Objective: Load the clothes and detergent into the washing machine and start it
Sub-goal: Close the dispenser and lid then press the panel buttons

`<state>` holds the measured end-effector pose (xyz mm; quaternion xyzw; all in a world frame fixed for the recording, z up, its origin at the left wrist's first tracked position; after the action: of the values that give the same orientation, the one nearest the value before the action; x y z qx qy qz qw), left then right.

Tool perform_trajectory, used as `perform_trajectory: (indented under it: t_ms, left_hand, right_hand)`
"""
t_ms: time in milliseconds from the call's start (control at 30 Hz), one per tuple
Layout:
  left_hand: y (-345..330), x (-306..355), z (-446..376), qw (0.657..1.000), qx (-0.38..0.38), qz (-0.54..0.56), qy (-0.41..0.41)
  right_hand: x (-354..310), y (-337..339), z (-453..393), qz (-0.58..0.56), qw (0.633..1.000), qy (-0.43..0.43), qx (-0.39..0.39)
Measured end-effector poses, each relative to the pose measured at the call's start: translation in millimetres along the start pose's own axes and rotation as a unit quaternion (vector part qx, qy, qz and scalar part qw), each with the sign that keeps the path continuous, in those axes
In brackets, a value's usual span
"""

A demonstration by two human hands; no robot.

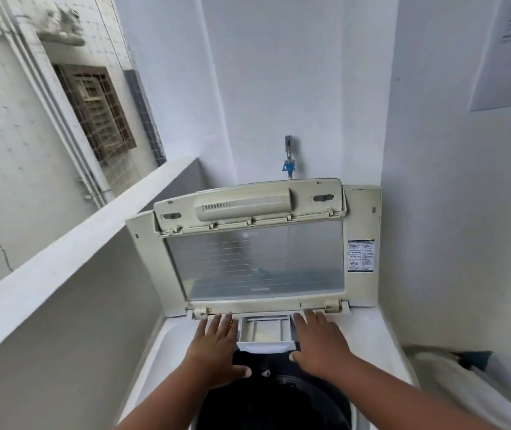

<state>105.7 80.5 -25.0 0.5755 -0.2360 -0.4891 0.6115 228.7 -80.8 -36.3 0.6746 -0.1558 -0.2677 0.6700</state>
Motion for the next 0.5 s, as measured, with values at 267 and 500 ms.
perform_trajectory:
  t_ms: [267,500]
  left_hand:
    - [-44,-3,-59,0.992,0.076,0.081,-0.065]
    - [-78,-22,-76,0.95,0.224,0.191,-0.101]
  right_hand:
    - [8,-38,-31,0.015,0.998,-0.02,0.051]
    - [21,-67,-48,0.015,0.989,-0.012,0.148]
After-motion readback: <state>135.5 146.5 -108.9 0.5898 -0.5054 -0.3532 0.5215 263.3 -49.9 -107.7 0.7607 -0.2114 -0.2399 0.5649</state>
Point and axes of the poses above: each hand's wrist, its own z-axis away from the middle knuckle, its own y-axis out of the back of the hand, x = y × z, the point moved 5 cm from there along -z, towards the middle knuckle, and after that the axes turned 4 degrees about y, right-handed, at the moved point
